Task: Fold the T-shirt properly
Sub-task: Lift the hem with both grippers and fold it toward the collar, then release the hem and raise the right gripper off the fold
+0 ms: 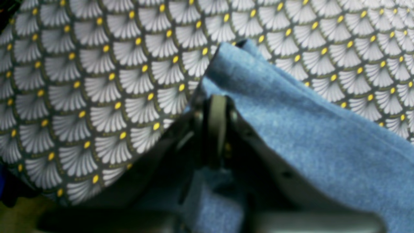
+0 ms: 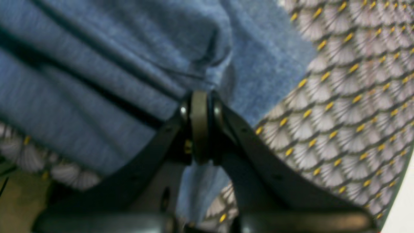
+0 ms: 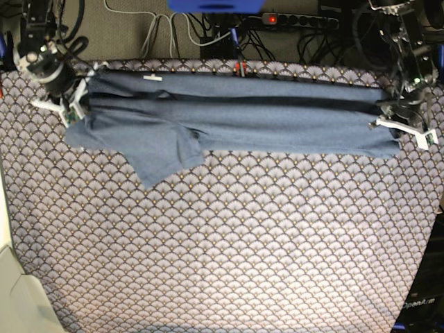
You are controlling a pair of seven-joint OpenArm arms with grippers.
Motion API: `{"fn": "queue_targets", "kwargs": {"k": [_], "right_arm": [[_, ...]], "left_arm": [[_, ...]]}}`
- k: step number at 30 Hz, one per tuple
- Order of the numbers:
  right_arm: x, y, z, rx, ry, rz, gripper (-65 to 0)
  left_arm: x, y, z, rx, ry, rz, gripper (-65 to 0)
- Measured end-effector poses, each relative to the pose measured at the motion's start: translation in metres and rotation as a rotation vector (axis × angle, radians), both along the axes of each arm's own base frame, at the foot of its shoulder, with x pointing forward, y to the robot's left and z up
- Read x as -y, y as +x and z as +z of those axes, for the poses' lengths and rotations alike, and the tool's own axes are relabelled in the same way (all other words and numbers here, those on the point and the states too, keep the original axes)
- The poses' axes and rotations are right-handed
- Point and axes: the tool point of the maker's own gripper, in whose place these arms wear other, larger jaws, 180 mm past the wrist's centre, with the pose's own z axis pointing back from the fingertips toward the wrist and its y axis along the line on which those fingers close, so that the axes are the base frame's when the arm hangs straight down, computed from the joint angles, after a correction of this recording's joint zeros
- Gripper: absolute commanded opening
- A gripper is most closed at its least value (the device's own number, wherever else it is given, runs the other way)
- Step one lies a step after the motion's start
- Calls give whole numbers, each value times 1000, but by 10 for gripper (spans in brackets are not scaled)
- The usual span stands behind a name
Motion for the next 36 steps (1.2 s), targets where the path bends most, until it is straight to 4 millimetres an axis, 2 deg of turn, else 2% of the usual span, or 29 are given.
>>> {"fn": "queue_targets", "kwargs": {"k": [2,6,11,14,21,25,27,30,33,36], "right_arm": [[0,-1,0,-3,-1,0,-650],[0,-3,-2,-13,-2,0,-642],[0,-3,-2,-12,-2,0,-599],[0,-6,-4,-22,-5,0,-548],[1,-7,-5,-28,-9,-1,-356],[5,-7,-2,-21,-17,-9,-339],[14,-3,9,8,-36,-35,-339],[22,8,36,88,-50,-60,-338],[14,20,62,172,-41,-36,-335],[5,32,68,193,-42,-13,-331]], "left_arm": [[-3,-6,-2,-12,12,-2,-438],[-8,-12,-4,-31,25,8,-335],[-7,-10,-2,-25,25,0,-332],[-8,-11,-3,-28,25,2,-331],[-8,-12,-3,-30,27,1,-331],[-8,-17,-6,-43,27,0,-331],[-9,-18,-6,-44,28,2,-331],[-9,-19,-7,-47,29,1,-331],[-9,-19,-6,-44,30,-1,-330],[-8,-19,-6,-45,30,-1,-330]]}}
